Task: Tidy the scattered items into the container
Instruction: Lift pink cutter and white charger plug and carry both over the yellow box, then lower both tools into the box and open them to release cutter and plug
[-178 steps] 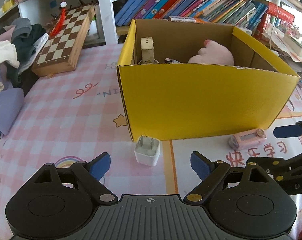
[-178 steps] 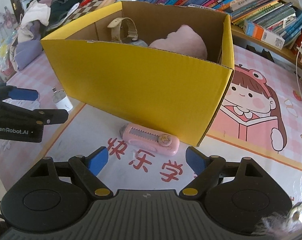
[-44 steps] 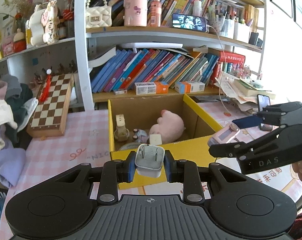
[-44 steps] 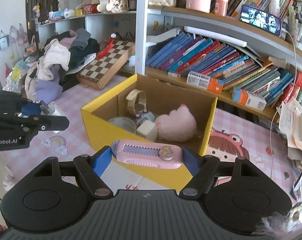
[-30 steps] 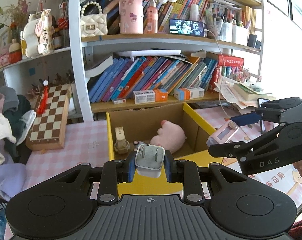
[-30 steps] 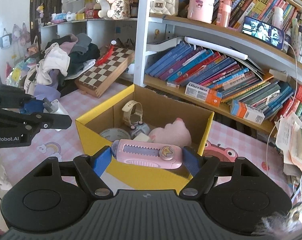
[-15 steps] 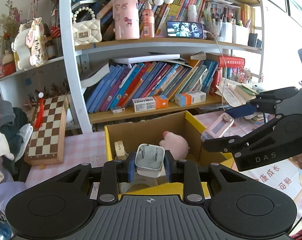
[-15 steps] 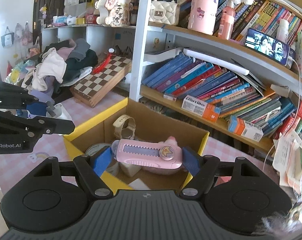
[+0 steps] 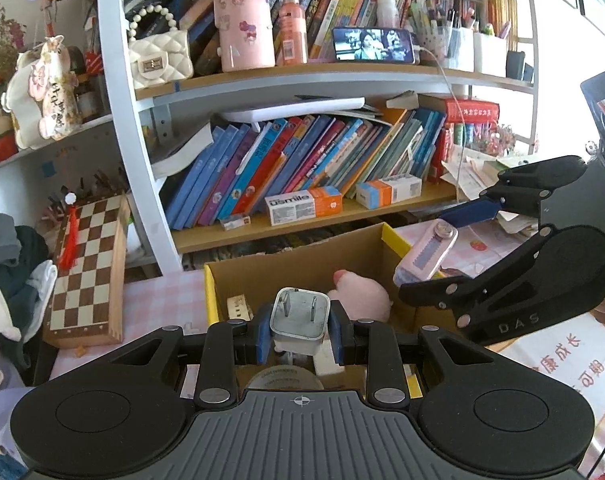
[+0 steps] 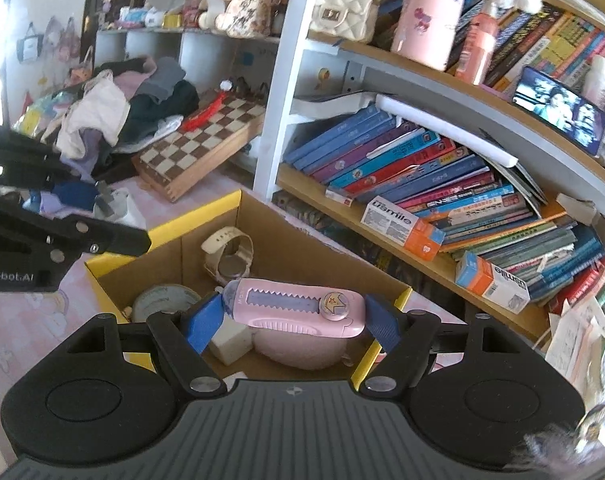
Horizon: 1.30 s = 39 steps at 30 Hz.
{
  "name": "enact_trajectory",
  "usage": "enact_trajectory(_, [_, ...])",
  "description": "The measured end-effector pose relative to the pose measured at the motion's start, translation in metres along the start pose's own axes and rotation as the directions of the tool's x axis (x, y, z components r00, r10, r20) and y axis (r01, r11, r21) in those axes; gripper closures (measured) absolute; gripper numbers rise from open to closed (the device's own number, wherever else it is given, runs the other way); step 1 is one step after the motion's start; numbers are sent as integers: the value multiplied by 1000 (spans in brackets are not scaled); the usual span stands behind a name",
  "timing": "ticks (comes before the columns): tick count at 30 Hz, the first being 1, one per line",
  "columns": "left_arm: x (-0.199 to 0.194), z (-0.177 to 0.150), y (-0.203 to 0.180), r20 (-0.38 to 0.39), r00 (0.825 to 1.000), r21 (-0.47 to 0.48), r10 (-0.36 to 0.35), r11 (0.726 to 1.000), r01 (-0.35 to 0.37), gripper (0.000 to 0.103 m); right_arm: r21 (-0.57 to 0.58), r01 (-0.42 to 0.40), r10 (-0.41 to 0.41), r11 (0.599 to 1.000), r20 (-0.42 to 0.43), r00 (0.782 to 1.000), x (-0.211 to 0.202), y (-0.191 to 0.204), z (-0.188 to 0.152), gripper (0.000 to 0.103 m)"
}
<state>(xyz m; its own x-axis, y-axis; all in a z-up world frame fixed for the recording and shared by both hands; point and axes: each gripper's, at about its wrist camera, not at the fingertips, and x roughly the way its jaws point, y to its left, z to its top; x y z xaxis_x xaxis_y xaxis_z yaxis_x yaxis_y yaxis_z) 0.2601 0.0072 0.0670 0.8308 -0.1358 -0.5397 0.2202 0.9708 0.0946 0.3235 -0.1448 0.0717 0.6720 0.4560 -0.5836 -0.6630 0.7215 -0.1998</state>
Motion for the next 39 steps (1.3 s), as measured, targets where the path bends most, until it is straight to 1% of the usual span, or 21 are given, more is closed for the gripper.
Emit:
enact_trajectory(10, [47,6,3,-84,996,45,0,999,4,76,-136,-66,54,988,-94,994,45,-7,-4,28])
enact_trajectory(15, [74,11,5,-135,991,90,-1,996,14,76,-157,-144,118,977,-167,979,69,-9,-5,28])
enact_trajectory(18, [93,16,9,-176,984,92,-13,995,30,76,-175,-194,154,965,-218,964,83,-9,-5,28])
enact_trajectory(21, [113,20,13,-217,976,87,-22,995,42,76,-145,-265,215,953,-291,932,99,-11,-3,28])
enact_trajectory(24, [132,22,10,-256,966,107,-31,992,60,76,-107,-324,267,940,-361,894,115,-13,-3,27])
enact_trajectory(27, [151,25,7,-295,955,132,-39,988,81,76,-69,-352,298,933,-399,867,126,-15,-4,27])
enact_trajectory(30, [167,24,1,-331,942,157,-47,982,104,76,-75,-363,301,929,-419,857,132,-16,-6,27])
enact_trajectory(33, [179,22,-3,-361,931,160,-55,980,120,76,-72,-376,310,924,-434,846,138,-14,-9,27])
enact_trajectory(39, [197,21,-5,-405,913,154,-54,980,127,76,-74,-399,321,914,-467,824,144,-8,-15,27])
